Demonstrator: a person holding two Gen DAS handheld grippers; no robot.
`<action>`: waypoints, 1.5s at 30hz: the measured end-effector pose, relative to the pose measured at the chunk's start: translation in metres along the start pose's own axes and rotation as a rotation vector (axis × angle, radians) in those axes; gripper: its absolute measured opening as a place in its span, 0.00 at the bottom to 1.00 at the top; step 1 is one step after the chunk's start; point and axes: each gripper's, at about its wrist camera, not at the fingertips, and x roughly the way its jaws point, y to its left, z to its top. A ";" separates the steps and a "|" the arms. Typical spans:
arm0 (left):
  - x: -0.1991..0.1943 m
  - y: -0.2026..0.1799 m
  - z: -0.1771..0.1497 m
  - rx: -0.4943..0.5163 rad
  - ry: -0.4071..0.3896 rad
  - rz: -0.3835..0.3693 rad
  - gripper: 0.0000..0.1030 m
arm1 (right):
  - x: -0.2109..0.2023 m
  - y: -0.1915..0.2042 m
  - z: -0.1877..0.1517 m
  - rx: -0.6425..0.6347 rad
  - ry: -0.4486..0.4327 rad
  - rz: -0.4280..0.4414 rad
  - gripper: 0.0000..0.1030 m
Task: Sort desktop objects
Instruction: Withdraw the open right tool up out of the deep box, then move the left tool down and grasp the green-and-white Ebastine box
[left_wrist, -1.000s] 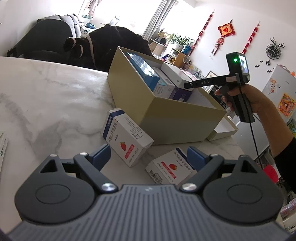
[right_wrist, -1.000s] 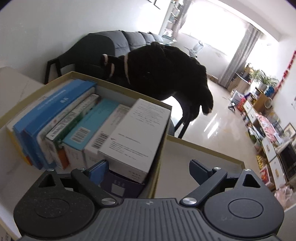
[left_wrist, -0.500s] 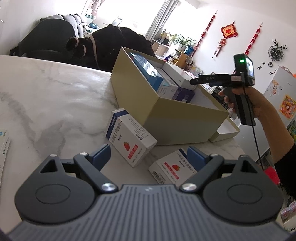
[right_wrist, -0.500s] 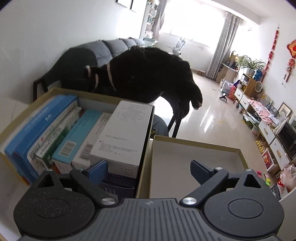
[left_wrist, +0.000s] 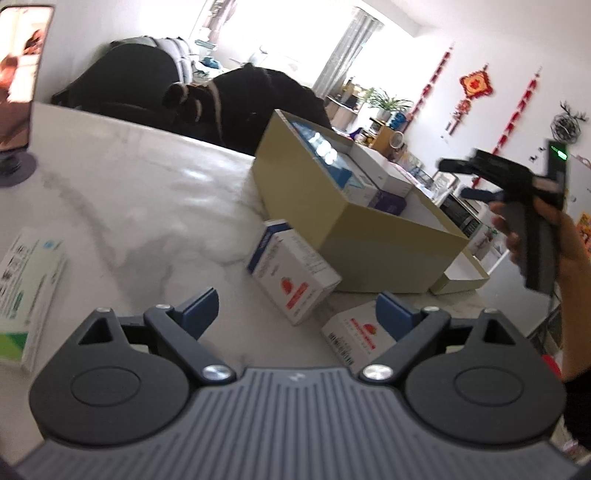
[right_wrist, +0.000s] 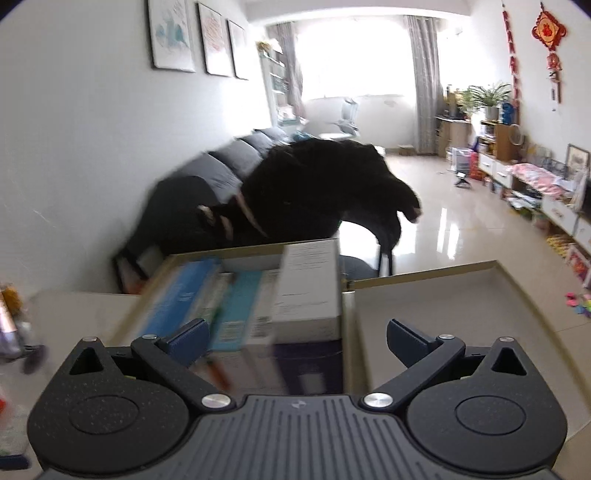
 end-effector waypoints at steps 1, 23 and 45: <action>-0.002 0.003 -0.002 -0.005 0.000 0.010 0.91 | -0.008 0.003 -0.005 -0.003 -0.003 0.018 1.00; -0.036 0.048 -0.008 -0.010 -0.038 0.271 1.00 | -0.075 0.051 -0.074 -0.002 -0.009 0.099 1.00; -0.039 0.082 -0.003 -0.026 -0.025 0.433 1.00 | -0.056 0.042 -0.085 0.066 0.041 0.112 1.00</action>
